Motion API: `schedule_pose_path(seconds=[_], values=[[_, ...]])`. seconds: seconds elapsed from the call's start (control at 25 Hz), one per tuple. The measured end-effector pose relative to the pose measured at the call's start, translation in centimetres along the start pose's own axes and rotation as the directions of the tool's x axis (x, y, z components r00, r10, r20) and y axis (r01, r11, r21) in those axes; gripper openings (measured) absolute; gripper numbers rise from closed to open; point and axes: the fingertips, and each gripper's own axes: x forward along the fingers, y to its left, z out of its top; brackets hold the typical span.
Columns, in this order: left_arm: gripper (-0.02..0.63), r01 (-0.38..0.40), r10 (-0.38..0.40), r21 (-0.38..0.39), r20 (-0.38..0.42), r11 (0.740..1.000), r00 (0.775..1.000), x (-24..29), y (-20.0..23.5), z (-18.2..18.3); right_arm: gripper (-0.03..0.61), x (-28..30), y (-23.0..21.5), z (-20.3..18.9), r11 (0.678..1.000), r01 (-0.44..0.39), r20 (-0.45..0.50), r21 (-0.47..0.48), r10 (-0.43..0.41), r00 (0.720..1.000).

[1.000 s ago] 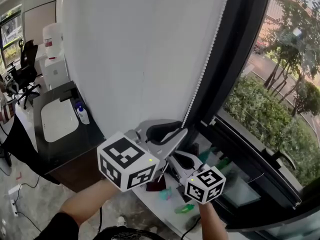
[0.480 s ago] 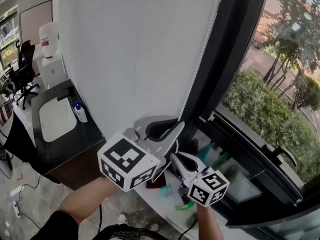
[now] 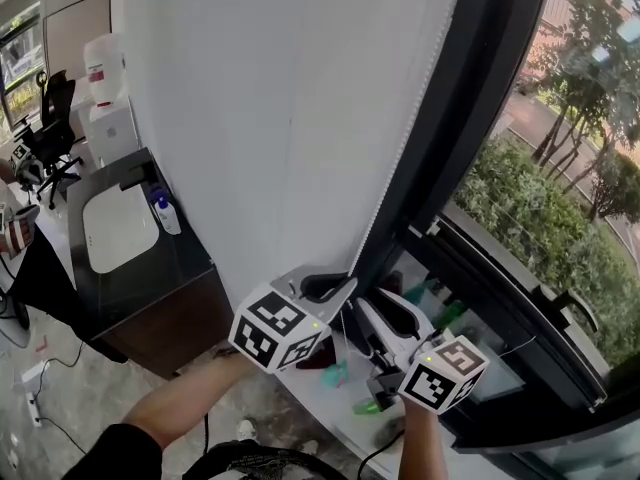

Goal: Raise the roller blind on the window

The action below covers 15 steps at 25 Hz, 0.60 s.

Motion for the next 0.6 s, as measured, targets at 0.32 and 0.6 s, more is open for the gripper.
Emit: schedule_pose_path(seconds=[0.32, 0.6], values=[[0.015, -0.060, 0.060, 0.008, 0.052, 0.998, 0.997, -1.5, 0.1, -0.4, 0.114, -0.1, -0.5, -0.9, 0.984, 0.157, -0.002, -0.081, -0.158, 0.988], [0.057, -0.192, 0.194, -0.024, 0.116, 0.981, 0.974, -4.9, 0.0, -0.7, 0.061, 0.4, 0.7, -2.1, 0.952, 0.259, 0.029, -0.161, -0.257, 0.966]])
